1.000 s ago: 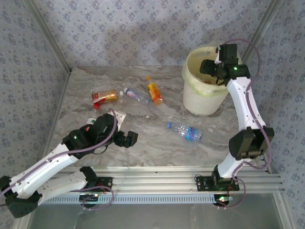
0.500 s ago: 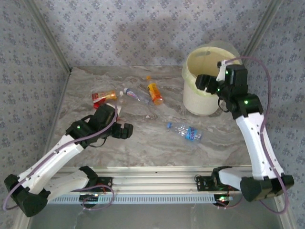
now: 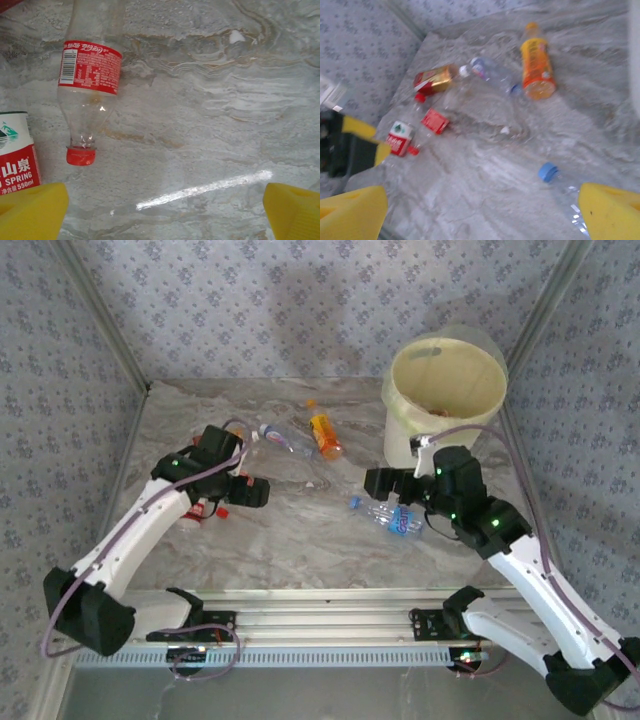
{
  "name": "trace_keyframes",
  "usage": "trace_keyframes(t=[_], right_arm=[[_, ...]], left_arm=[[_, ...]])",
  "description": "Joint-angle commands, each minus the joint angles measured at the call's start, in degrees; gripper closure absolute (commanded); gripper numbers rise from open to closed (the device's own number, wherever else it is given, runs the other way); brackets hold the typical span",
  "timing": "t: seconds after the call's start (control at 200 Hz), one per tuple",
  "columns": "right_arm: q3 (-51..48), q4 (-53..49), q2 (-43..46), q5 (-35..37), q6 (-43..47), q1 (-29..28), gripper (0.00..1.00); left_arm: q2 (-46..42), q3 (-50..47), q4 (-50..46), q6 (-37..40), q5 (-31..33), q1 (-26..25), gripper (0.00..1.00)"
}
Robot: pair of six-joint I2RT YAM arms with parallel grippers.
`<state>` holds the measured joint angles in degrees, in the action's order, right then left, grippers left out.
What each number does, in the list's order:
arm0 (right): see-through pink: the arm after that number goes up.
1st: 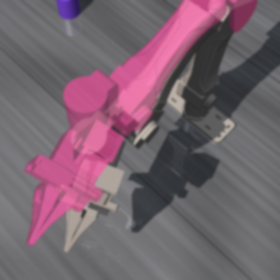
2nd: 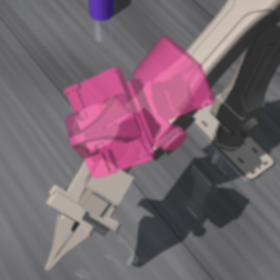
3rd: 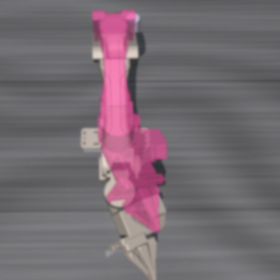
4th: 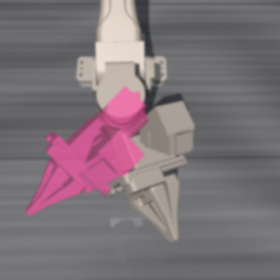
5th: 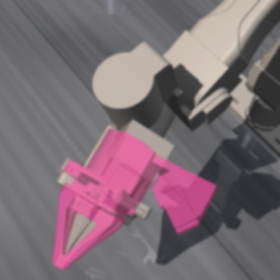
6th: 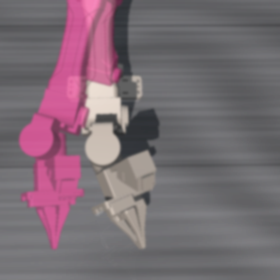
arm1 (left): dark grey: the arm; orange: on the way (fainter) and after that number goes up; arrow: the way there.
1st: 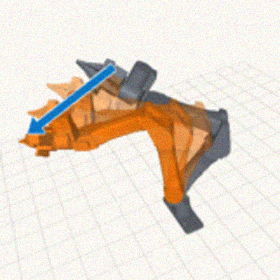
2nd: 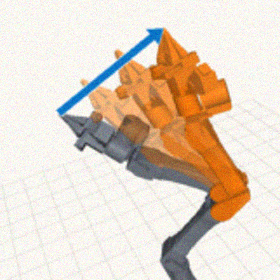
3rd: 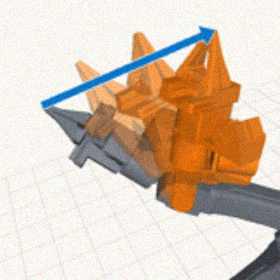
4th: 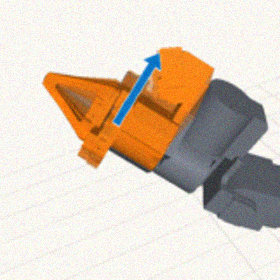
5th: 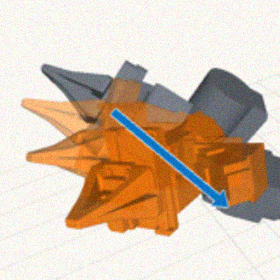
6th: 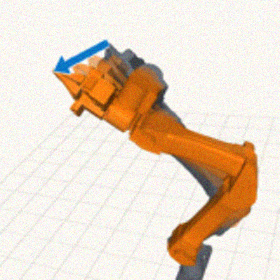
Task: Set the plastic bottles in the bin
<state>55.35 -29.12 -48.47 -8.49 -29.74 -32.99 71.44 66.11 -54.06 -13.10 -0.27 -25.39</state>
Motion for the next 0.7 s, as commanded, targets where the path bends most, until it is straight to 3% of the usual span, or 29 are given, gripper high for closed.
trace_keyframes(t=[0.0,0.4,0.695], right_arm=[[-2.7,5.0,1.6,-1.1,-4.3,-3.2,0.0],[-8.7,9.6,1.5,2.7,-7.7,-11.7,0.0],[-9.4,9.1,1.6,4.3,-7.9,-13.0,0.0]], left_arm=[[3.9,2.9,-3.0,3.1,-2.1,2.4,0.0],[19.6,7.8,-1.2,5.1,1.6,7.8,0.0],[29.4,11.2,-0.4,5.2,3.8,10.1,0.0]])
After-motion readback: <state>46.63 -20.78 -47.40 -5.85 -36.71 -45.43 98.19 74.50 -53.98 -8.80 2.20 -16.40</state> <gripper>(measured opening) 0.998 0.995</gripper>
